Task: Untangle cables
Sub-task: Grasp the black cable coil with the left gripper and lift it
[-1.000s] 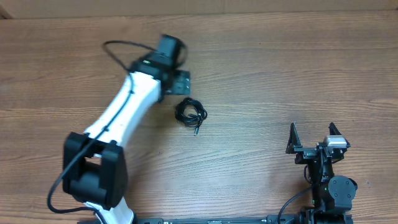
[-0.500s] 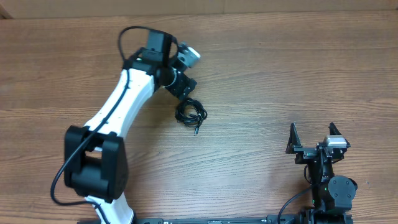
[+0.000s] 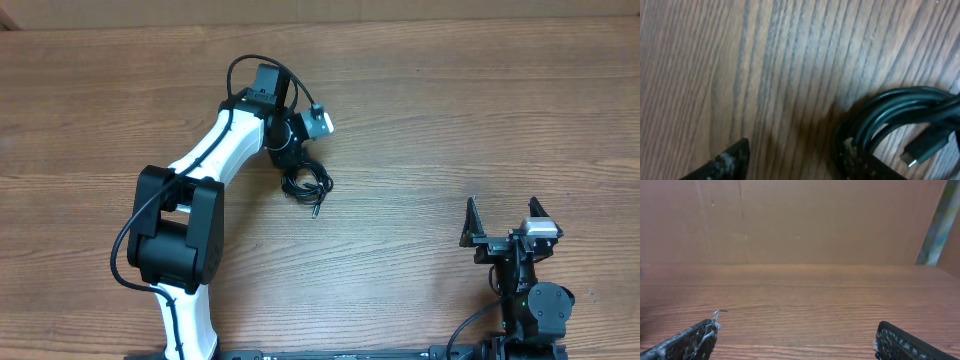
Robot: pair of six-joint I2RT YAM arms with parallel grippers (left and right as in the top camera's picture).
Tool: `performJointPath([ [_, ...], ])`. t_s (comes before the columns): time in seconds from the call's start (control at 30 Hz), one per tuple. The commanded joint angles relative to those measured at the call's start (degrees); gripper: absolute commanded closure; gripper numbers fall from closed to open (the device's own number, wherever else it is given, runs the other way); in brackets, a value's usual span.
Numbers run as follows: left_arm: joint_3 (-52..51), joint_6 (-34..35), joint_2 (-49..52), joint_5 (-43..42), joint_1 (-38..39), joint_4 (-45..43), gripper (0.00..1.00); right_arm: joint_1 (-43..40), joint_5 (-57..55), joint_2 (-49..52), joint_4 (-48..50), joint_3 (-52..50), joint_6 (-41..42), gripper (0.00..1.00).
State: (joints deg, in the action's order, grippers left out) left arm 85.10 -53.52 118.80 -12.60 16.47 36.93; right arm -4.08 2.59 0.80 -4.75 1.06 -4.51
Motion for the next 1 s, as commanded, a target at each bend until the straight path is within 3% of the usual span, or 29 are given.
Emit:
performJointPath([
  [0.0,1.25,-4.39,-0.48,1.05,-0.15,1.01,0.36,0.26,0.07,-0.57,0.22,-0.61,-0.07,0.0],
  [0.2,1.4,-5.22,-0.57,0.09,0.02,2.69,0.37,0.26,0.07,-0.57,0.22,-0.61,-0.07,0.0],
  [0.37,1.38,-5.25,-0.52,-7.28,0.52,6.45,0.39,0.26,0.07,-0.57,0.22,-0.61,-0.07,0.0],
  [0.7,1.31,-4.13,4.17,-10.38,0.92,9.81,0.53,0.26,0.07,-0.57,0.22,-0.61,-0.07,0.0],
  [0.83,1.31,-4.13,7.72,-10.6,1.66,9.81,0.63,0.26,0.07,-0.57,0.22,-0.61,-0.07,0.0],
  [0.87,1.31,-4.15,8.44,-10.58,1.99,9.81,0.73,0.26,0.07,-0.57,0.22,-0.61,-0.07,0.0],
  [0.9,1.31,-4.15,8.76,-10.08,2.25,9.75,0.96,0.26,0.07,-0.57,0.22,-0.61,-0.04,0.0],
  [0.97,1.46,-3.98,8.76,-8.68,2.69,9.57,0.96,0.26,0.07,-0.57,0.22,-0.61,-0.07,0.0],
])
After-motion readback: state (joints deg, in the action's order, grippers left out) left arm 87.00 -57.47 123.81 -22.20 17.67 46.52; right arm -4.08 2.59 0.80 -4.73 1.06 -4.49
